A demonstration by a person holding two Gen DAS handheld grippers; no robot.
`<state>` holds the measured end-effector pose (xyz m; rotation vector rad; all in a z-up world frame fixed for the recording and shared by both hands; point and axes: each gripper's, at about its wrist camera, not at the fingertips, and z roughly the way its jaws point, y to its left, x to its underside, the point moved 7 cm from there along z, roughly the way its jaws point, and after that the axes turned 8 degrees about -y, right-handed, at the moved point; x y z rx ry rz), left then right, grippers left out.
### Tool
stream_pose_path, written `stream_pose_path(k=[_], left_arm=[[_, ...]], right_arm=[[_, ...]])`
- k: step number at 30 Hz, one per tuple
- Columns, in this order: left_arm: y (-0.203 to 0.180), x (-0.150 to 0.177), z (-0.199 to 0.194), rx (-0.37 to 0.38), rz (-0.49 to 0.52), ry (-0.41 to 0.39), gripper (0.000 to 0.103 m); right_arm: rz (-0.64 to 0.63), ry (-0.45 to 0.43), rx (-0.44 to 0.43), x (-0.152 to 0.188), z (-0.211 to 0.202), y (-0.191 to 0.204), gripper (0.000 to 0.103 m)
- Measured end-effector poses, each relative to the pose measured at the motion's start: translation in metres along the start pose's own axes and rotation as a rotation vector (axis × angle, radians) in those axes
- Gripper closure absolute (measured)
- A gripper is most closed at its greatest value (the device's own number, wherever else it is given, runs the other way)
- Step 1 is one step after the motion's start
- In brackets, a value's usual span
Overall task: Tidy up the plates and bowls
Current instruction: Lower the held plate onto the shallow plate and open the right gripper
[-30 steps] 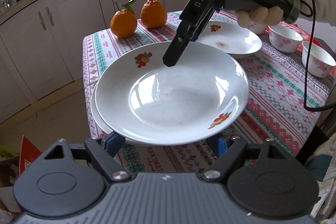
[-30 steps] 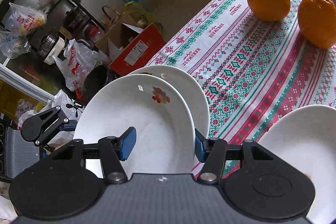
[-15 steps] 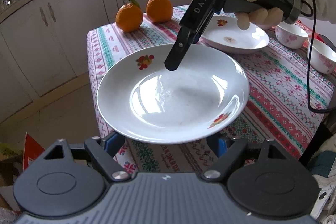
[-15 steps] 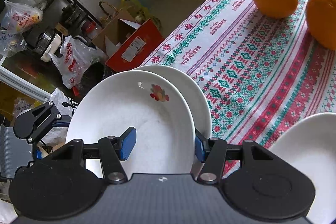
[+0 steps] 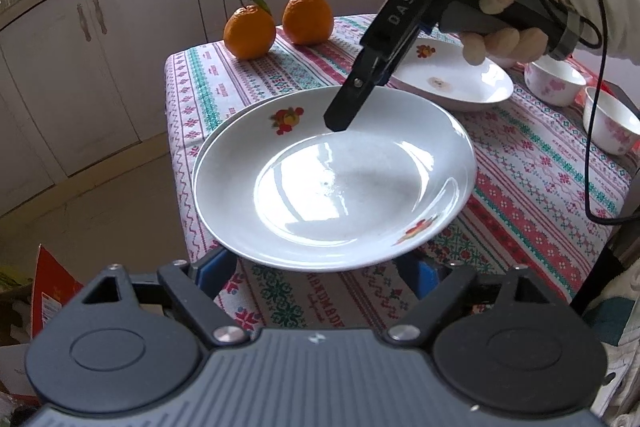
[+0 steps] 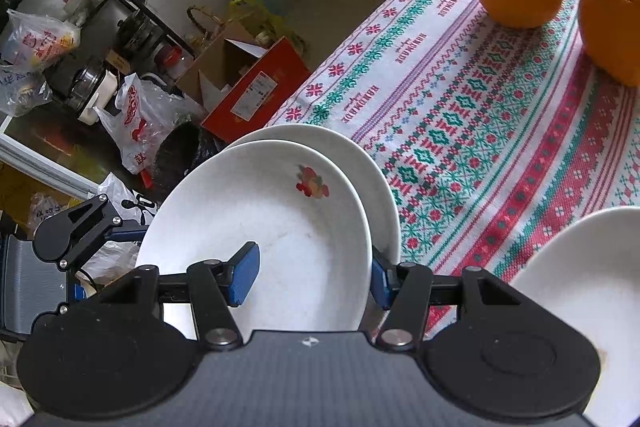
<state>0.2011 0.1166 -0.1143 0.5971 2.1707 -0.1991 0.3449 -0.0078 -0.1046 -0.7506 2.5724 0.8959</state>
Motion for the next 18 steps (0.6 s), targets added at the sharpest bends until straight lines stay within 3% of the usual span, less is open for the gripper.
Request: stream_pose_path(k=[18], left_arm=[[0.0, 0.0, -0.004, -0.008, -0.017, -0.017, 0.014]], right_arm=[[0.013, -0.039, 0.031, 0.009, -0.021, 0.005, 0.038]])
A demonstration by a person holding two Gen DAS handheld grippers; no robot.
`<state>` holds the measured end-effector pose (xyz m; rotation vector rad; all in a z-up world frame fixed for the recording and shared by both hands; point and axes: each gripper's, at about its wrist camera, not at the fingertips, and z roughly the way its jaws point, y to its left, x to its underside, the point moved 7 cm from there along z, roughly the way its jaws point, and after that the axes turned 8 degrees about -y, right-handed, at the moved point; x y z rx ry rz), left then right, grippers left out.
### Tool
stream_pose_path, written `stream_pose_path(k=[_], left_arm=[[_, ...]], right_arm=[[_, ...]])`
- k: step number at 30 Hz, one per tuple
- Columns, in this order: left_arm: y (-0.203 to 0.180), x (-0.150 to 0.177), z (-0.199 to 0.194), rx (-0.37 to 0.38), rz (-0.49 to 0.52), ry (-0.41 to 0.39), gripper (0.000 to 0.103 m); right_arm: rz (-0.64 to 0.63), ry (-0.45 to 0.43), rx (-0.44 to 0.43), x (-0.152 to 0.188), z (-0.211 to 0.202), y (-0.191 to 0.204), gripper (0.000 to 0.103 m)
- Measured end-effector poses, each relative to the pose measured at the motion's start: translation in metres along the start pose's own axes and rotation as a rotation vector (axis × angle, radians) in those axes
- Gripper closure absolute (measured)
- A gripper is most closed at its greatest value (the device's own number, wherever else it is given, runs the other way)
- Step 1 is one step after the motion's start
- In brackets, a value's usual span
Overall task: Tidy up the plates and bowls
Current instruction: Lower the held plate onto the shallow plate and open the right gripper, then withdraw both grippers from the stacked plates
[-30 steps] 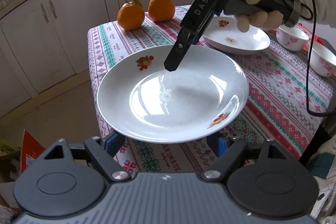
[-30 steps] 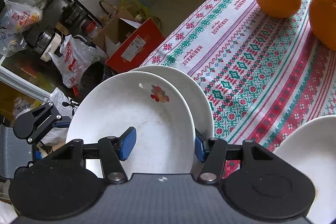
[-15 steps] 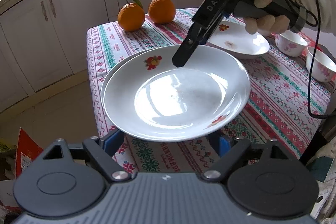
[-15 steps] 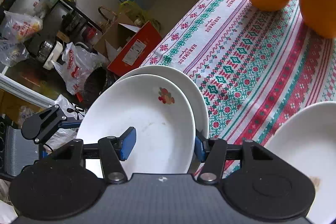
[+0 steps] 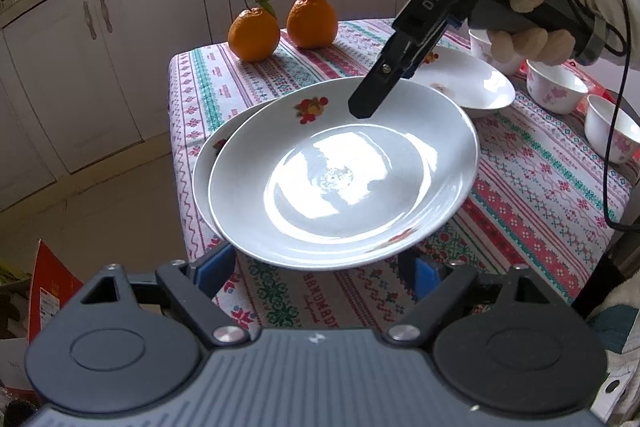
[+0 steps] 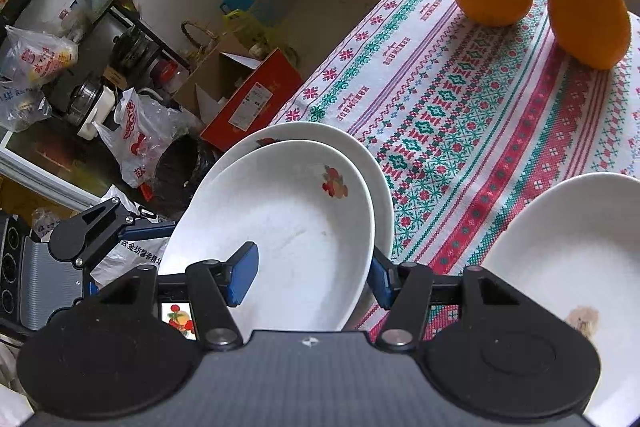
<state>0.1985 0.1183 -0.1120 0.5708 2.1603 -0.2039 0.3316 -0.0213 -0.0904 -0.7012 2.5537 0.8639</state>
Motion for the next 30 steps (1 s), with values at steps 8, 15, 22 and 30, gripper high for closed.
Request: stream_pose_path(k=[8, 15, 22, 30], left_arm=[[-0.002, 0.001, -0.003, -0.027, -0.001, -0.005, 0.014], [-0.004, 0.0, -0.003, -0.032, -0.005, -0.012, 0.014], [-0.006, -0.001, -0.002, -0.046, -0.021, -0.021, 0.014], [-0.013, -0.003, -0.009, -0.074, -0.014, -0.04, 0.012]], right_arm=[[0.002, -0.019, 0.034, 0.003, -0.007, 0.001, 0.037], [0.011, -0.032, 0.054, 0.006, -0.01, 0.002, 0.036], [0.016, -0.037, 0.079, 0.013, -0.011, -0.001, 0.034], [-0.007, -0.085, 0.117, 0.028, -0.026, 0.009, 0.025]])
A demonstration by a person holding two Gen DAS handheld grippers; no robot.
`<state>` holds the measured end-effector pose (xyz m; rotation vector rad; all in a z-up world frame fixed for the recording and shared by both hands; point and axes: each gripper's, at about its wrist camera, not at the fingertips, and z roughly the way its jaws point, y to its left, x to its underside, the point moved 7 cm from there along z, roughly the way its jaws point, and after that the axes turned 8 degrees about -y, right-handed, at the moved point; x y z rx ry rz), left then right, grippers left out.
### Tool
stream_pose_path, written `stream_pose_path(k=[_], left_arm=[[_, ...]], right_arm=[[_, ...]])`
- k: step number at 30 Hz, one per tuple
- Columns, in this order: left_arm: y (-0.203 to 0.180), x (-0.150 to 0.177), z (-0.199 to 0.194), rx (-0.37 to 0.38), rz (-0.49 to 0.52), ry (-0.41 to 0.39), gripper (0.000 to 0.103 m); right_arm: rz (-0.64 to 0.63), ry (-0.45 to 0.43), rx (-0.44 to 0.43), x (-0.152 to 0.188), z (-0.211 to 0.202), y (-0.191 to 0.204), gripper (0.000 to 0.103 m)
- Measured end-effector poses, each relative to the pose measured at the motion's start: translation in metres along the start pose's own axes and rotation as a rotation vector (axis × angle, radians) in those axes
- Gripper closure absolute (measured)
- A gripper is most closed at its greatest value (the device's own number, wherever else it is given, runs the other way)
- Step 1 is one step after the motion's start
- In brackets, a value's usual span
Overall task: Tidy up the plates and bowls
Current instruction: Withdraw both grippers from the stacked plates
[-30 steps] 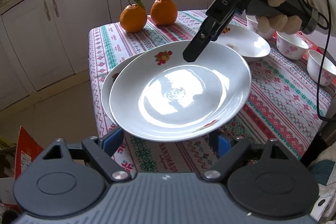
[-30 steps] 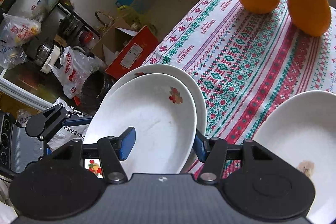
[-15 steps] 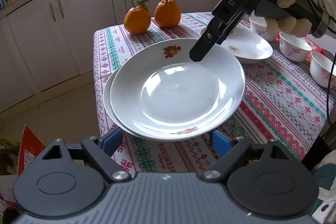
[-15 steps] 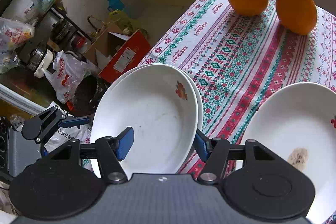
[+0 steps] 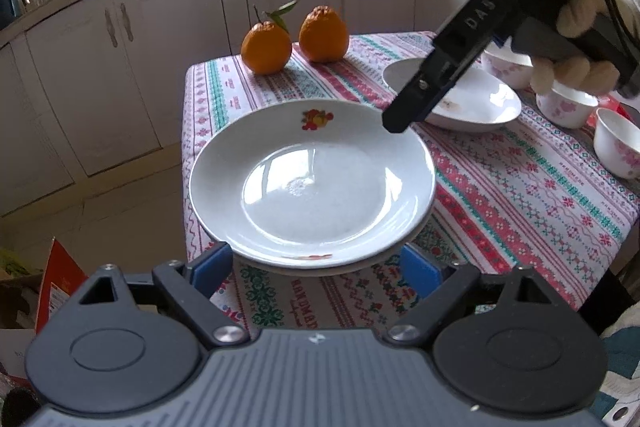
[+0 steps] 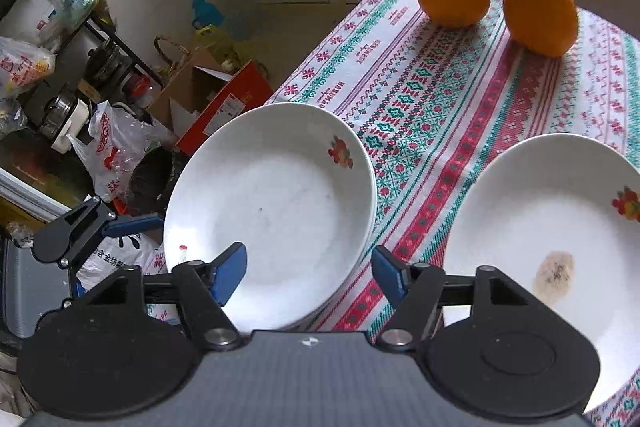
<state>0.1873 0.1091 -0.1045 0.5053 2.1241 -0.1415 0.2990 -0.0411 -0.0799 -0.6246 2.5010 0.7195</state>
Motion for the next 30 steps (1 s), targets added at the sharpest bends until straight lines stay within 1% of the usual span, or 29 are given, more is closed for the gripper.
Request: stream_pose_path(k=[2, 4, 5, 6, 7, 8, 9, 12, 14, 17, 19, 22, 27, 30], left_arm=[[-0.002, -0.003, -0.006, -0.005, 0.002, -0.015, 0.012], [-0.004, -0.006, -0.012, -0.011, -0.003, -0.031, 0.011], [-0.004, -0.007, -0.014, -0.025, 0.003, -0.033, 0.011], [-0.006, -0.009, -0.016, -0.024, 0.002, -0.041, 0.01], [-0.007, -0.011, -0.019, -0.025, 0.0, -0.049, 0.009], [-0.008, -0.012, -0.02, -0.028, -0.001, -0.055, 0.008], [-0.01, -0.014, -0.021, -0.029, 0.0, -0.06, 0.008], [-0.016, -0.02, -0.023, -0.033, 0.009, -0.075, 0.008], [-0.019, -0.025, -0.023, -0.03, 0.014, -0.082, 0.008], [-0.03, -0.034, -0.021, -0.021, 0.033, -0.092, 0.008], [-0.04, -0.039, -0.018, -0.01, 0.046, -0.101, 0.007], [-0.058, -0.046, -0.009, -0.014, 0.06, -0.113, 0.006], [-0.09, -0.059, 0.014, -0.044, 0.029, -0.14, 0.006], [-0.113, -0.065, 0.034, -0.059, 0.008, -0.136, 0.006]], right_arm=[[-0.01, -0.042, 0.018, 0.006, -0.011, 0.005, 0.016], [-0.021, -0.101, 0.052, 0.012, -0.024, 0.01, 0.01], [-0.036, -0.134, 0.076, 0.016, -0.03, 0.013, 0.007], [-0.057, -0.18, 0.12, 0.021, -0.039, 0.015, 0.005], [-0.074, -0.22, 0.16, 0.024, -0.046, 0.016, 0.0], [-0.095, -0.264, 0.205, 0.03, -0.053, 0.018, 0.0], [-0.114, -0.289, 0.245, 0.035, -0.058, 0.019, 0.0], [-0.153, -0.341, 0.374, 0.052, -0.071, 0.018, 0.0], [-0.149, -0.367, 0.431, 0.062, -0.078, 0.014, 0.0], [-0.101, -0.367, 0.448, 0.074, -0.087, 0.004, 0.0], [-0.084, -0.372, 0.441, 0.083, -0.096, -0.001, 0.0], [-0.064, -0.378, 0.454, 0.09, -0.11, -0.011, 0.0], [-0.063, -0.354, 0.449, 0.089, -0.131, -0.037, 0.0], [-0.064, -0.339, 0.431, 0.083, -0.141, -0.049, 0.0]])
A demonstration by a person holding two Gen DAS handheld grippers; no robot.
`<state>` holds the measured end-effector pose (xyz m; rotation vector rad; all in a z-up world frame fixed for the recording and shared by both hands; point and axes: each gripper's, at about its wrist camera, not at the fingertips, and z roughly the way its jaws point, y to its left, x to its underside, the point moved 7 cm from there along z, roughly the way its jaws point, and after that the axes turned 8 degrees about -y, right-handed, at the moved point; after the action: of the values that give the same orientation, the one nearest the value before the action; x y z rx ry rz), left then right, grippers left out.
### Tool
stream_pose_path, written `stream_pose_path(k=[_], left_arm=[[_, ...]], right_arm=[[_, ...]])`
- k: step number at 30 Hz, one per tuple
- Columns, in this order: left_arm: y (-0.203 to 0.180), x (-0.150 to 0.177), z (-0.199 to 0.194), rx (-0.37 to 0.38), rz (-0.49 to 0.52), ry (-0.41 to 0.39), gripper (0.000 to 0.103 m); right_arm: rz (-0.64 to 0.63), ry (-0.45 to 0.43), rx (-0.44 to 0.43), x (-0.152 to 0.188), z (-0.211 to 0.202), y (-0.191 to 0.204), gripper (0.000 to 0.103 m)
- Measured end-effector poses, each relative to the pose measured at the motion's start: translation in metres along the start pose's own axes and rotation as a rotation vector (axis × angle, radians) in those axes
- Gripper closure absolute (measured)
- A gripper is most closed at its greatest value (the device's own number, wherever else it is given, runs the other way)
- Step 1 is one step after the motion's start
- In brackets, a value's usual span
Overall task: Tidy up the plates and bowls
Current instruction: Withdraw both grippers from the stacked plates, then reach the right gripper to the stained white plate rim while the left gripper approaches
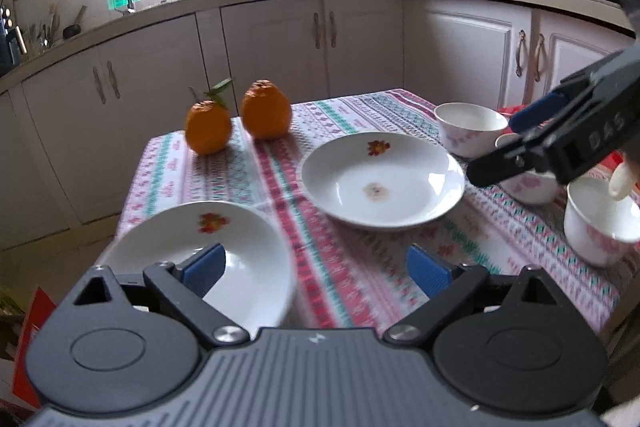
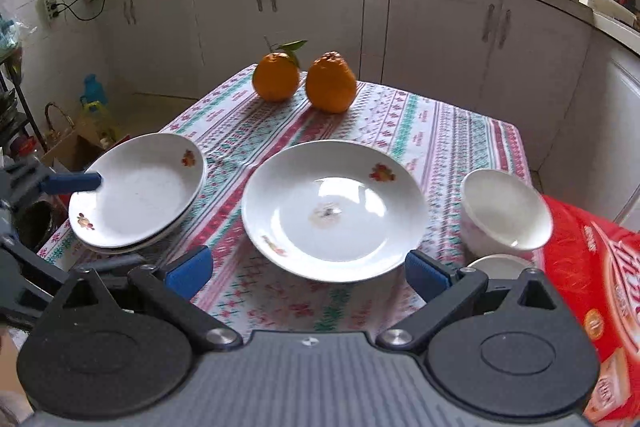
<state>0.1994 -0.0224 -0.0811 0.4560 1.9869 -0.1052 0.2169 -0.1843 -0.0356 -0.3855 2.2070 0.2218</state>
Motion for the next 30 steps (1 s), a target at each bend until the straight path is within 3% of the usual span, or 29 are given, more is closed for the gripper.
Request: stream_pose_path(k=[11, 24, 30], left_arm=[[-0.051, 0.004, 0.057, -0.017, 0.005, 0.07, 0.006], [-0.06, 0.013, 0.096, 0.006, -0.013, 0.144, 0.006], [-0.059, 0.016, 0.107, 0.008, -0.018, 0.161, 0.006]], right_arm=[[0.056, 0.143, -0.202, -0.037, 0.023, -0.045, 0.0], [0.018, 0.29, -0.257, -0.061, 0.113, -0.079, 0.0], [-0.022, 0.328, -0.28, -0.066, 0.155, -0.083, 0.008]])
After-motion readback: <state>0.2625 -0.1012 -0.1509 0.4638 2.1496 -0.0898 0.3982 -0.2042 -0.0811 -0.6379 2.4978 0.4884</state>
